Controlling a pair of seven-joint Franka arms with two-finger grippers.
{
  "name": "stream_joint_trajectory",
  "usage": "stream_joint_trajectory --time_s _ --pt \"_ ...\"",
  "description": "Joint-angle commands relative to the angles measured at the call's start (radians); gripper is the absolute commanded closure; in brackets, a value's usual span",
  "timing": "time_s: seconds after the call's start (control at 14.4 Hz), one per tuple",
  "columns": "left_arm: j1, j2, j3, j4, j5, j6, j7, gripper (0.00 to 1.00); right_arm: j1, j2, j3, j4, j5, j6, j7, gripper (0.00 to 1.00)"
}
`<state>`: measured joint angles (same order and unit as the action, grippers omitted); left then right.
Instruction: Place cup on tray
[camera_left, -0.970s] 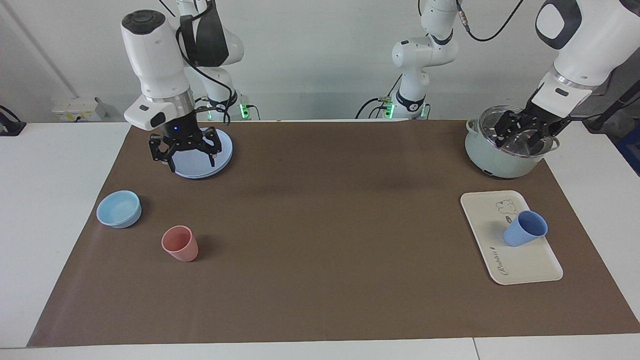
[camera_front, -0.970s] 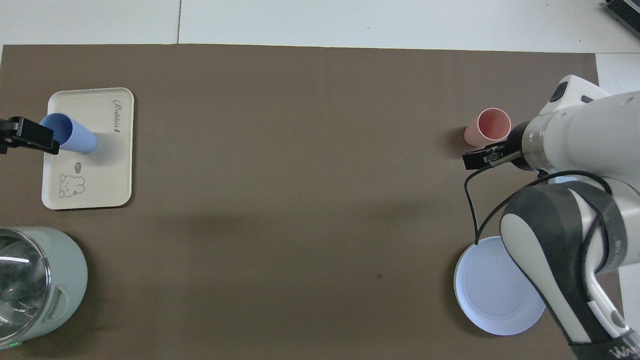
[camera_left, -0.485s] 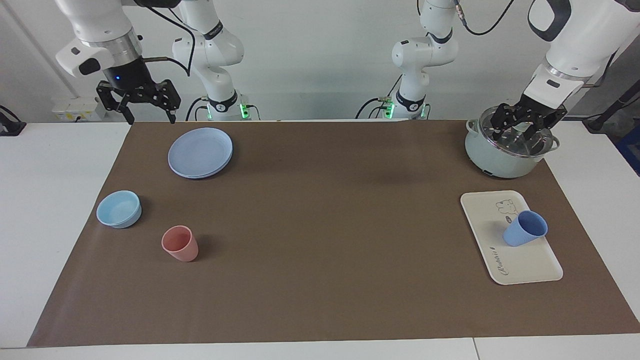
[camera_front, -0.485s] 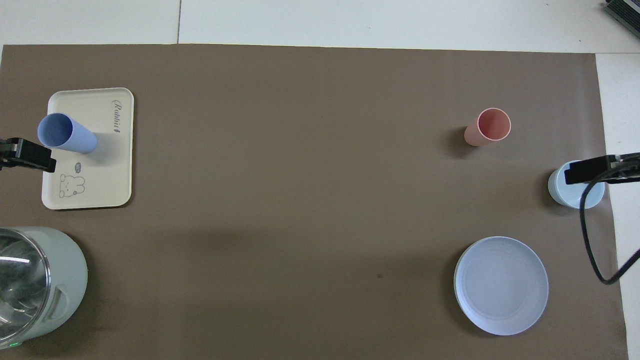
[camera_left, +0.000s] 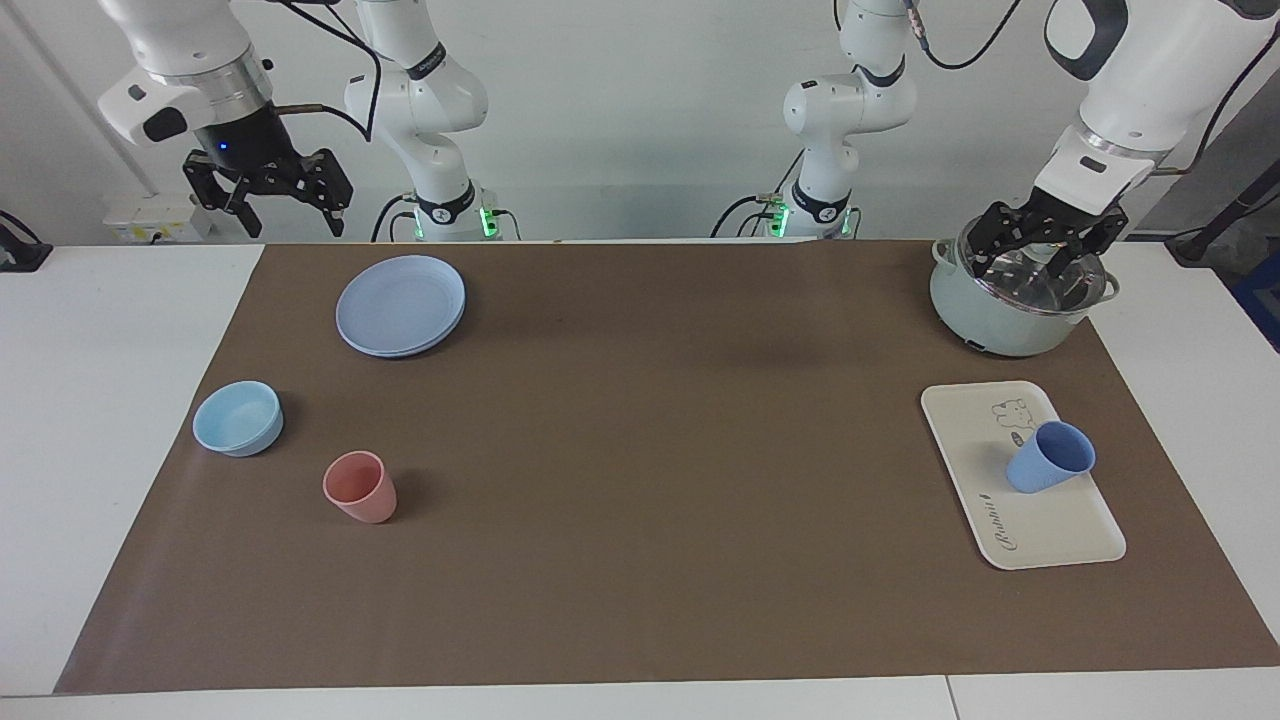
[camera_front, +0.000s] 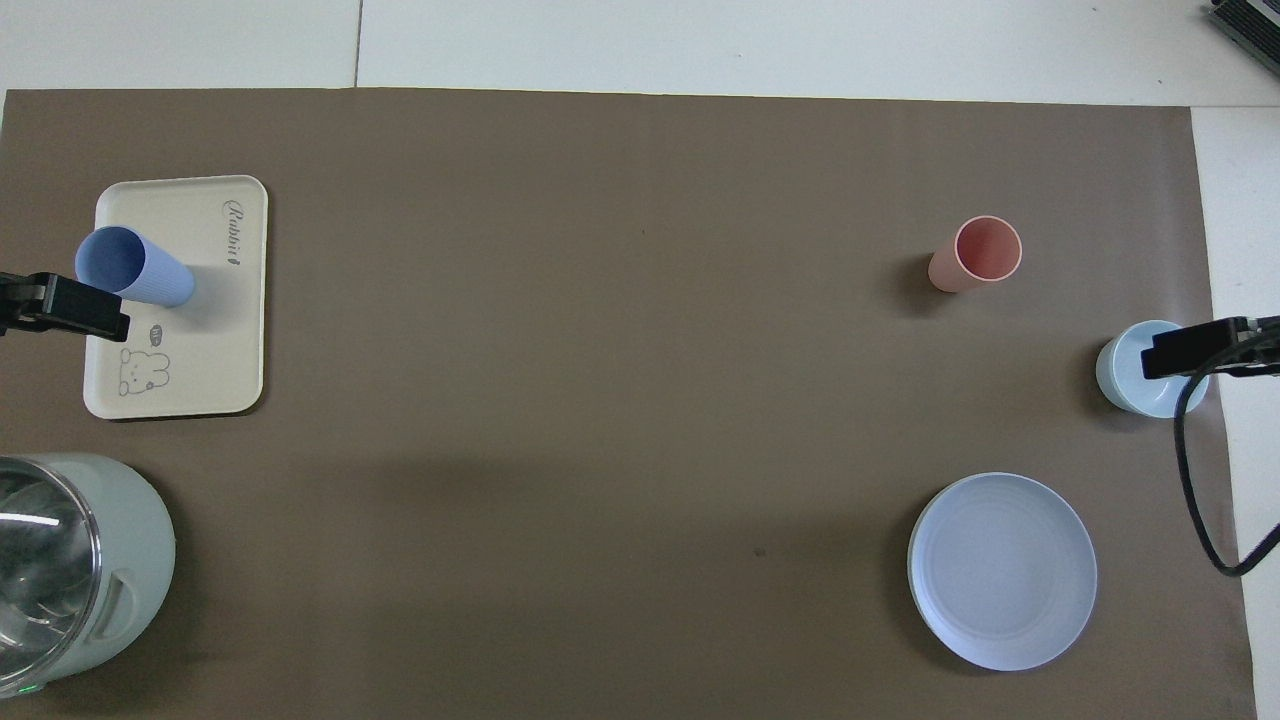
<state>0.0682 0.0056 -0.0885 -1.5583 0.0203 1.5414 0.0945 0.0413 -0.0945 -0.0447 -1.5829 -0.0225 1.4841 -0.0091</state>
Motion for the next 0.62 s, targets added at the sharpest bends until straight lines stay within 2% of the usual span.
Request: stream_joint_trajectory --time_s 0.0,0.55 --pt "-0.019 -0.027 0.007 -0.032 0.020 0.026 -0.012 0.00 -0.015 -0.027 0.008 -0.025 0.021 -0.019 0.008 0.00" --pt "-0.019 -0.026 0.009 -0.031 0.020 0.037 -0.007 0.00 -0.031 0.001 0.008 -0.040 0.024 0.004 0.011 0.00"
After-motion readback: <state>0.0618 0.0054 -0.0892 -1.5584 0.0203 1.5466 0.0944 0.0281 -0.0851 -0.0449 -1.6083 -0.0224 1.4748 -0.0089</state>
